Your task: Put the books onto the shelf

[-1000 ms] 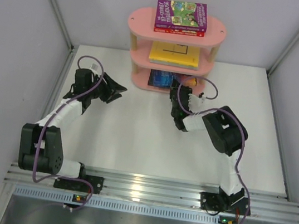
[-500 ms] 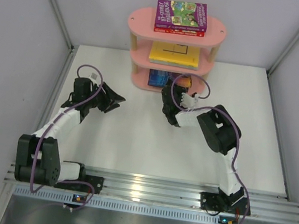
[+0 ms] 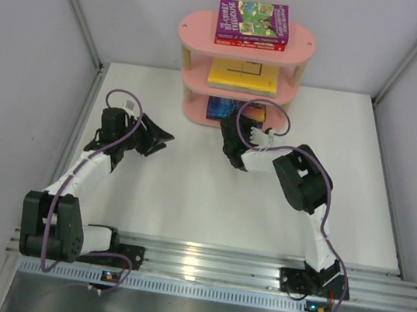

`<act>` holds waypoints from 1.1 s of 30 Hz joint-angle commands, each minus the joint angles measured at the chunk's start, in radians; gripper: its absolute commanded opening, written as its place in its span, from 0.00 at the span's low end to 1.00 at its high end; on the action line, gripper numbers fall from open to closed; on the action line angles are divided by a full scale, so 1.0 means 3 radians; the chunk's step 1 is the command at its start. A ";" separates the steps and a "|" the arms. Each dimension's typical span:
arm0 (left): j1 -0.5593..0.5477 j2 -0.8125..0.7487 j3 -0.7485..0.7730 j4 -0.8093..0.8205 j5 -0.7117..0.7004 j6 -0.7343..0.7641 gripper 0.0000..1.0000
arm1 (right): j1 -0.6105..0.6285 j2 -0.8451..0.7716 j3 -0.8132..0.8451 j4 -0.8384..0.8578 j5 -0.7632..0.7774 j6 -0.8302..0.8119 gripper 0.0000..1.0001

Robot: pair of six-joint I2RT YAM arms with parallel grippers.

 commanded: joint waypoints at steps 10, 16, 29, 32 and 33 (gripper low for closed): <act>0.0007 -0.0086 0.0015 0.0061 -0.0029 0.0092 0.54 | 0.0063 0.0033 0.0295 -0.0001 0.0102 0.0118 0.18; 0.0007 -0.0091 0.0010 0.0071 -0.0045 0.0087 0.54 | 0.0078 -0.0059 0.0255 -0.0073 -0.0016 -0.0009 0.33; 0.0007 -0.0142 -0.0036 0.0086 -0.0055 0.0066 0.54 | 0.0053 -0.0212 0.0198 -0.0257 -0.0369 -0.0198 0.51; 0.0007 -0.0142 -0.0047 0.0092 -0.0040 0.0056 0.54 | 0.0048 -0.0238 0.0203 -0.0364 -0.0465 -0.0224 0.55; 0.0002 -0.0142 -0.0052 0.0097 -0.0045 0.0056 0.54 | 0.0042 -0.0253 0.0198 -0.0385 -0.0481 -0.0229 0.57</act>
